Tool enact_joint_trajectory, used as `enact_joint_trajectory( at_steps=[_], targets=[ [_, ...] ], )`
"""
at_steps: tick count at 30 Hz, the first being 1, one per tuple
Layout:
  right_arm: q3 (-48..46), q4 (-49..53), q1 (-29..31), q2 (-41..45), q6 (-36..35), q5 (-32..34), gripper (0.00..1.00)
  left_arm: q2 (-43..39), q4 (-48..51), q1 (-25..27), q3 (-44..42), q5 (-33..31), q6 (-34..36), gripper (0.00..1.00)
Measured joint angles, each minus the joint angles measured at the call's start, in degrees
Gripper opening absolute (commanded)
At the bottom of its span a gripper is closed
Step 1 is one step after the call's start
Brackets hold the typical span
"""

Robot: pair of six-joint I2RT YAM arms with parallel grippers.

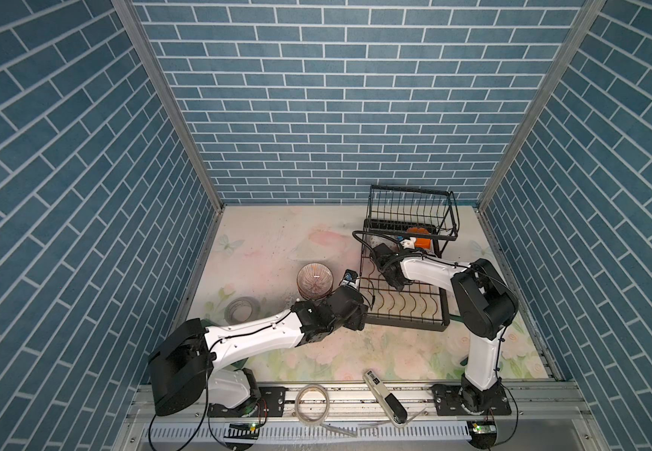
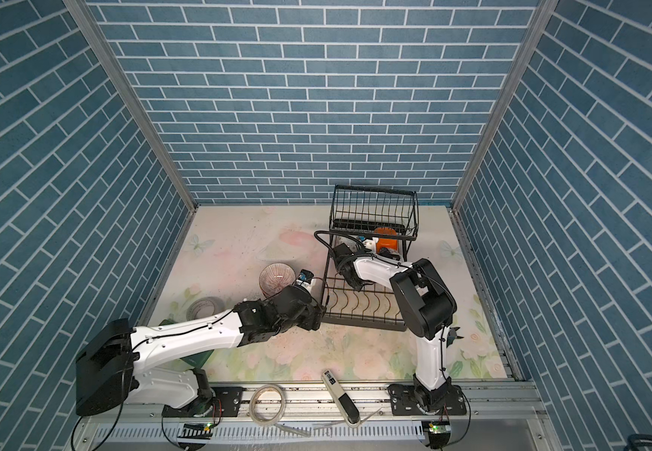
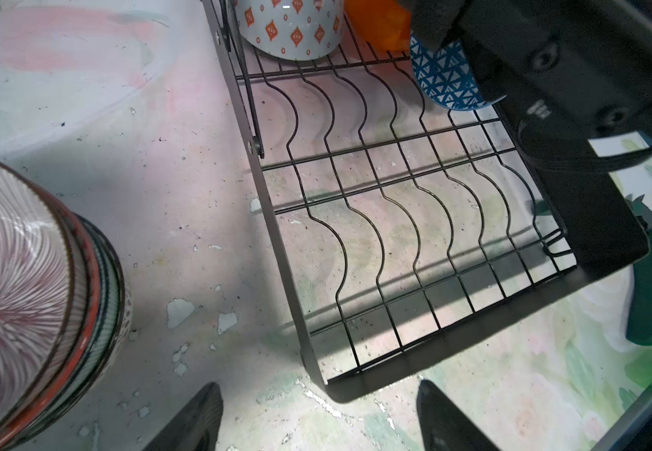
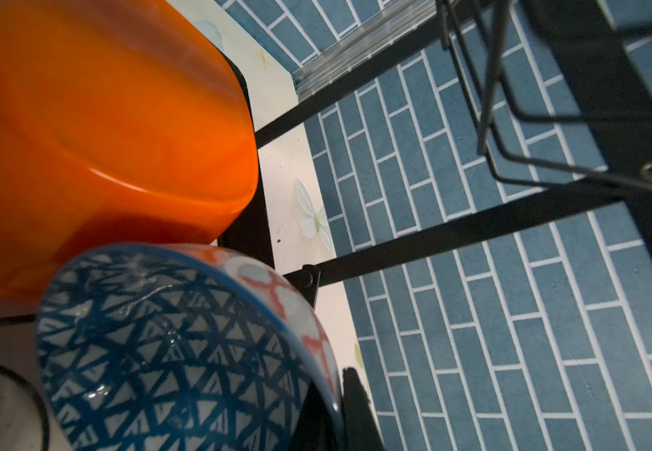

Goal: Load the bowls into the dish rack
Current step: 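Lower the blue-triangle bowl into the rack beside the orange bowl with the right gripper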

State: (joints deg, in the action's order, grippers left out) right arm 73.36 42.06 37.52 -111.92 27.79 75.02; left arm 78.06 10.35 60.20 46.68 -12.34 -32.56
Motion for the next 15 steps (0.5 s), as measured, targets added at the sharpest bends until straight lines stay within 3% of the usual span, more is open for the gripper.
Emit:
enact_joint_trajectory(
  at_steps=[15],
  targets=[
    [2.6, 3.87, 2.47, -3.54, 2.43, 2.62, 0.0, -0.28, -0.2, 0.0, -0.44, -1.62, 0.02, 0.82]
  ],
)
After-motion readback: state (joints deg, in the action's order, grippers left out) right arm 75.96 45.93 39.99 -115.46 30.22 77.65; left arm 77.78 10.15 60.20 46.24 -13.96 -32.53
